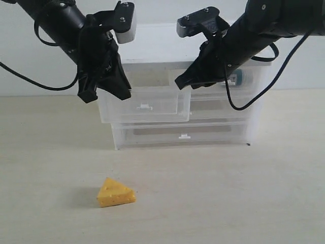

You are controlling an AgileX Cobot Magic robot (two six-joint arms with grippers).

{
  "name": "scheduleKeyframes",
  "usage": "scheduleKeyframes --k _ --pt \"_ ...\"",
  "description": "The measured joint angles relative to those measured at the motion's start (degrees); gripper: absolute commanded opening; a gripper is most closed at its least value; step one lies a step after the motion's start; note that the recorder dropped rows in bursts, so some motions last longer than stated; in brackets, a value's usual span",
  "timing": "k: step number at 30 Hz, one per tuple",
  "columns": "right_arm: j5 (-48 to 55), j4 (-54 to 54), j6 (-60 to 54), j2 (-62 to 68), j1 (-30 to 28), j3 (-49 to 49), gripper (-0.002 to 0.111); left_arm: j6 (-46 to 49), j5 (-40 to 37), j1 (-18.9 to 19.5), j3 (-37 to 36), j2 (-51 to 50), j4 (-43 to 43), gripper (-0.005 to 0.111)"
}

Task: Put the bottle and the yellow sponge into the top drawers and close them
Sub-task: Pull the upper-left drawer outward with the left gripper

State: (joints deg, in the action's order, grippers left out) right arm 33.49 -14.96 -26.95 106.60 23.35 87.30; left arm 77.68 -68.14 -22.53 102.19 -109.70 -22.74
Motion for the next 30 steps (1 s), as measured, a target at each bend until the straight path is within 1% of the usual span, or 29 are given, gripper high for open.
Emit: scheduleKeyframes --k 2,6,12,15,19,23,30 --pt "-0.1 0.0 0.0 0.0 0.0 0.0 0.0 -2.4 0.1 -1.1 0.0 0.3 1.5 0.004" --pt "-0.1 0.0 0.2 0.0 0.0 0.0 0.0 -3.7 1.0 -1.9 -1.0 1.2 2.2 0.004" --pt "-0.1 0.0 0.5 0.0 0.0 0.0 0.0 -4.7 1.2 -2.4 -5.1 4.2 2.2 0.004" --pt "-0.1 0.0 0.6 0.0 0.0 0.0 0.0 -4.7 1.2 -2.6 -6.7 5.6 1.4 0.004" --pt "0.3 0.4 0.6 0.0 0.0 0.0 0.0 -5.0 1.2 -2.6 -7.0 6.0 -1.3 0.004" --pt "0.4 0.6 0.6 0.0 -0.1 0.0 0.0 -5.5 1.5 -2.6 -7.9 7.1 -2.0 0.004" --pt "1.7 0.6 2.0 0.0 -0.1 0.0 0.0 -5.5 1.4 -2.6 -13.7 9.4 -3.5 0.004"
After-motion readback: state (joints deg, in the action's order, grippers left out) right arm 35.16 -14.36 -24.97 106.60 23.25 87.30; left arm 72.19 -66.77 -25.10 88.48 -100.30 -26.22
